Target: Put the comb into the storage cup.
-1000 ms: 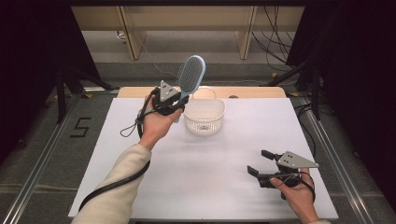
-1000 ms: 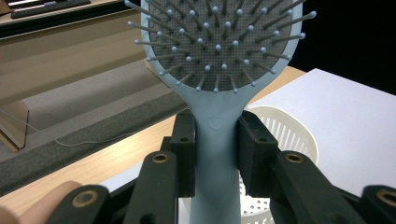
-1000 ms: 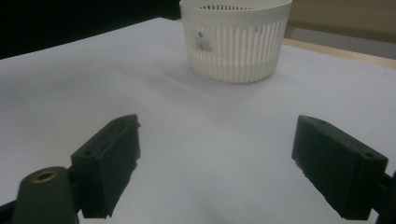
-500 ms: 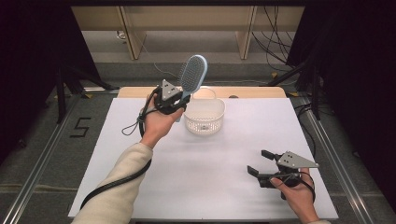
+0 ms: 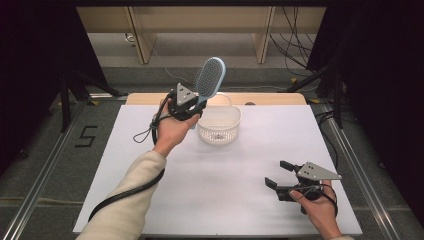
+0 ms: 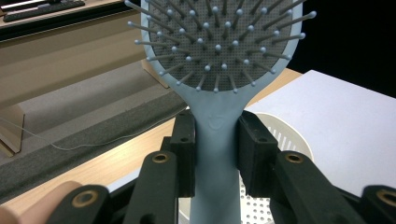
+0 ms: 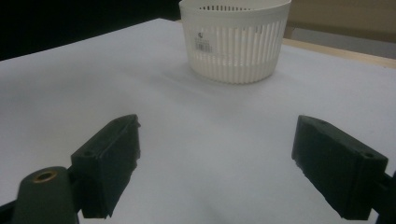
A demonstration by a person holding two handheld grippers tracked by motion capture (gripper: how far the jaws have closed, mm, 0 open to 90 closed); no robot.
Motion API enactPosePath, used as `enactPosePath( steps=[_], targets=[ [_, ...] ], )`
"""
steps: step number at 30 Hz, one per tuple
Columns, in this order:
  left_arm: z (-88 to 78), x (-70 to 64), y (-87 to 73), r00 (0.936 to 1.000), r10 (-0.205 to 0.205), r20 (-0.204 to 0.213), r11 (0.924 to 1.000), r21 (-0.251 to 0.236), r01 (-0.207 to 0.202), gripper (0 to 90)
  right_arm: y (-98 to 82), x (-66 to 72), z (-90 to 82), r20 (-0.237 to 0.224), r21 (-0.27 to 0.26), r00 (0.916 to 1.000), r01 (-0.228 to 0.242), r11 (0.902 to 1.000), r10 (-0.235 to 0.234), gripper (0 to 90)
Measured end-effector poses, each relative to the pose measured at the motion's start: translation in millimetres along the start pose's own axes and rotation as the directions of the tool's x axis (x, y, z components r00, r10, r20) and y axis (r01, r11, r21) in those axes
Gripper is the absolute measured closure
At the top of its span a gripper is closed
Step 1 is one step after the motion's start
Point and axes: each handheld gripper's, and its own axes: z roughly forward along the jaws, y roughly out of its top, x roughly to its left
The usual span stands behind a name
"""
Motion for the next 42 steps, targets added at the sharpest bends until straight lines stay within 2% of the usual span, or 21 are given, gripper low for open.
enactPosePath(
  steps=[21,26,29,42],
  targets=[
    [6.3,-2.8,3.8,1.0000,0.007,0.006,1.0000,-0.003,-0.007,70.0,-0.3,-0.2,-0.3,0.000,0.000,1.0000,-0.001,1.0000,0.001,15.9],
    [8.5,-2.5,4.5,0.9998,0.020,0.006,0.9997,-0.011,-0.020,69.9,-0.2,-0.2,-0.5,0.000,-0.001,1.0000,-0.001,1.0000,0.001,15.9],
    [9.7,-2.9,4.4,0.9999,0.008,0.011,0.9999,-0.006,-0.008,70.0,-0.3,-0.2,-0.6,0.000,-0.001,1.0000,-0.002,1.0000,0.002,15.9],
    [14.1,-1.5,3.2,0.9999,0.010,0.012,0.9998,-0.018,-0.010,70.0,-0.4,-0.4,-0.7,0.000,0.001,1.0000,-0.002,1.0000,0.002,15.9]
  ],
)
